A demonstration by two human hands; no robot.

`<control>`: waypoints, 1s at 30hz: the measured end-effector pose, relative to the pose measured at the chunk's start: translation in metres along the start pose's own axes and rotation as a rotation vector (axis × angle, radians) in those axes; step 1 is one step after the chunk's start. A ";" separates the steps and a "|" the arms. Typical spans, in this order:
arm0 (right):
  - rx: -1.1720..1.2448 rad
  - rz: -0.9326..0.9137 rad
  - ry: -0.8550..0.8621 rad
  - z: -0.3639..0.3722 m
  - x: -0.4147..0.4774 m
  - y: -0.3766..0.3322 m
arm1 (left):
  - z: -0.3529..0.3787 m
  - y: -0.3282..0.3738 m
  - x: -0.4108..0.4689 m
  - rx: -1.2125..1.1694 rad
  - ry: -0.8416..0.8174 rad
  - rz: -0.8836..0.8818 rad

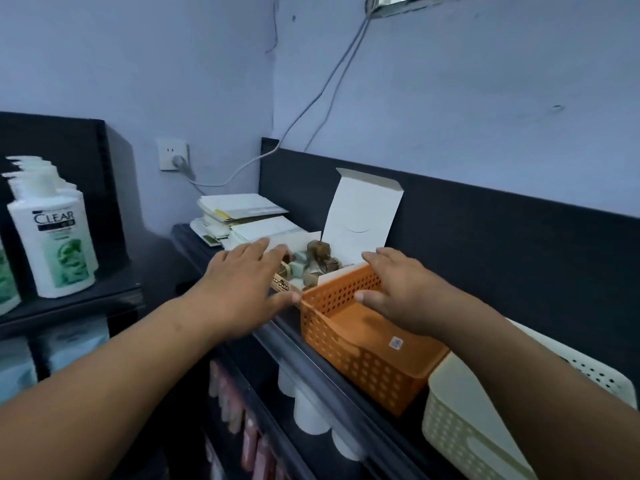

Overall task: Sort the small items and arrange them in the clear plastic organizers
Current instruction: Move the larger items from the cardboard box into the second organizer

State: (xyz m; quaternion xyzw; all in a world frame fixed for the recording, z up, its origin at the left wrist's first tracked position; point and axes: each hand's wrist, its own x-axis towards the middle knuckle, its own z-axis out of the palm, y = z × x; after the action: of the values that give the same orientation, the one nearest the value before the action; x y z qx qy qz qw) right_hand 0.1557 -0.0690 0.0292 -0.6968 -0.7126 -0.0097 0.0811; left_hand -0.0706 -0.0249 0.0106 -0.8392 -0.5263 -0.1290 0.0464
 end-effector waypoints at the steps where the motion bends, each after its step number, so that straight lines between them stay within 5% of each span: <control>1: 0.007 -0.009 0.004 0.001 0.011 0.001 | 0.005 -0.004 0.010 -0.008 -0.007 -0.010; 9: 0.050 -0.017 -0.013 0.015 0.091 -0.010 | 0.044 -0.035 0.100 -0.086 -0.049 0.074; 20: -0.003 0.238 -0.243 0.056 0.207 -0.028 | 0.111 -0.077 0.226 -0.189 -0.217 0.340; 30: -0.160 0.338 -0.455 0.094 0.248 -0.038 | 0.148 -0.079 0.271 0.001 -0.179 0.622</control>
State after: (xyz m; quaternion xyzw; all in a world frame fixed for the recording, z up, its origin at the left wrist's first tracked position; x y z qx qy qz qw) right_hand 0.1045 0.1875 -0.0279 -0.7940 -0.5834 0.1042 -0.1356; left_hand -0.0043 0.2775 -0.0648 -0.9678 -0.2467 -0.0341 0.0374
